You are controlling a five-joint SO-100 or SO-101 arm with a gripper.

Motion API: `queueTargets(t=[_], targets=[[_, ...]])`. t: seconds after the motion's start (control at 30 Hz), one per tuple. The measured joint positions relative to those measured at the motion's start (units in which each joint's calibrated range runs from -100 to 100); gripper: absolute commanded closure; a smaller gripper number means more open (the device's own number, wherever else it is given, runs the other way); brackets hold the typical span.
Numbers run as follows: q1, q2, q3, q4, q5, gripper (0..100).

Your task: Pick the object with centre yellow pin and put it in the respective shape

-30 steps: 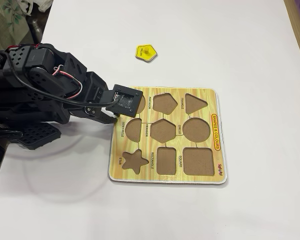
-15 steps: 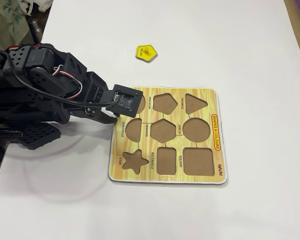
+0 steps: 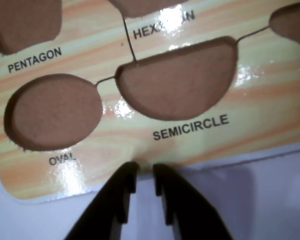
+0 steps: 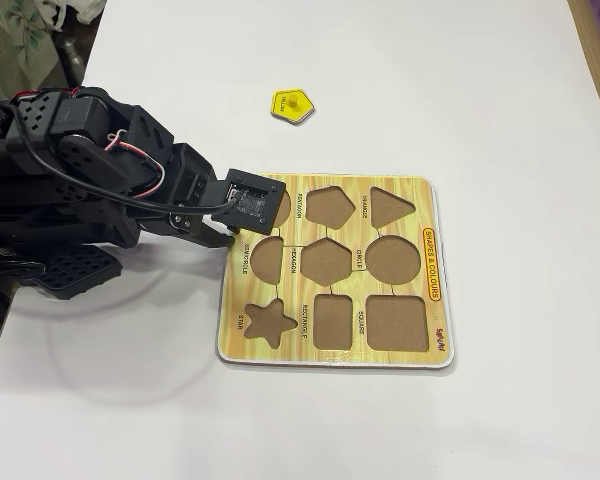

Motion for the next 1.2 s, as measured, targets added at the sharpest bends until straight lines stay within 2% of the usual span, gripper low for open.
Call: queueTargets(t=[0.4, 0.6, 1.2], targets=[[0.00, -0.52, 0.00, 0.09, 0.00, 95], [-0.37, 3.09, -4.86, 0.69, -0.05, 95], [-0.56, 55.50, -57.55, 0.69, -0.05, 95]])
